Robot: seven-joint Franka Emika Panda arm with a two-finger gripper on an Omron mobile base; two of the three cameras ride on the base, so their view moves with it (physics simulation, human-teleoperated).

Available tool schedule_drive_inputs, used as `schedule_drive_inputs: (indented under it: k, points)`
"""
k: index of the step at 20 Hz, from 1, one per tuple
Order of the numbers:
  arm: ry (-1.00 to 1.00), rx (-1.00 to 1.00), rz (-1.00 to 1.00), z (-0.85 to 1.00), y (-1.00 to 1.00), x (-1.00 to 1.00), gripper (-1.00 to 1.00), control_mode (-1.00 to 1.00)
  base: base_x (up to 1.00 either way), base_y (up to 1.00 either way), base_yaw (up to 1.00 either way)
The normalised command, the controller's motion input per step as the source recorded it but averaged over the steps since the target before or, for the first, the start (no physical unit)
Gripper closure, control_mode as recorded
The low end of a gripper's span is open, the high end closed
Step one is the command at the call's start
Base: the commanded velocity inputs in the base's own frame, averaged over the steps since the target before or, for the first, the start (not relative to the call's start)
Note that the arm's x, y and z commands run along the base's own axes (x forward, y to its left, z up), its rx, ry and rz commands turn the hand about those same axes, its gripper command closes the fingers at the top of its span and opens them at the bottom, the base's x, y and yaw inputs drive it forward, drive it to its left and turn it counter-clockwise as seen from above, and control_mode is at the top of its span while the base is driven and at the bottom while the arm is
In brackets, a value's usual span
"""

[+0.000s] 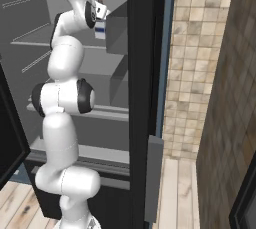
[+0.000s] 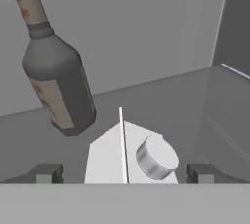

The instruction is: Take out the milk from the fridge and place it on the tray on the counter. Then take the sugar cube near the tray and place it in the tray.

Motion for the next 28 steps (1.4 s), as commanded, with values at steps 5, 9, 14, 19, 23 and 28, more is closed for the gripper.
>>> schedule_drive_inputs:
  k: [5, 9, 14, 19, 23, 28]
  points:
    - [0.0, 0.02, 0.0, -0.33, 0.0, 0.0, 1.0, -1.0, 0.0, 0.0, 0.0]
    - [0.0, 0.02, 0.0, -0.31, 0.0, 0.0, 1.0, -1.0, 0.0, 0.0, 0.0]
    - [0.0, 0.01, 0.0, -0.18, 0.0, 0.0, 1.0, -1.0, 0.0, 0.0, 0.0]
    - [-0.01, 0.0, 0.0, 0.0, 0.0, -0.19, 1.0, -1.0, 0.0, 0.0, 0.0]
    - [-0.09, 0.0, 0.05, 0.0, 0.0, -0.4, 1.0, -1.0, 0.0, 0.0, 0.0]
    - [-0.09, 0.0, 0.04, 0.0, 0.0, -0.5, 1.0, -1.0, 0.0, 0.0, 0.0]
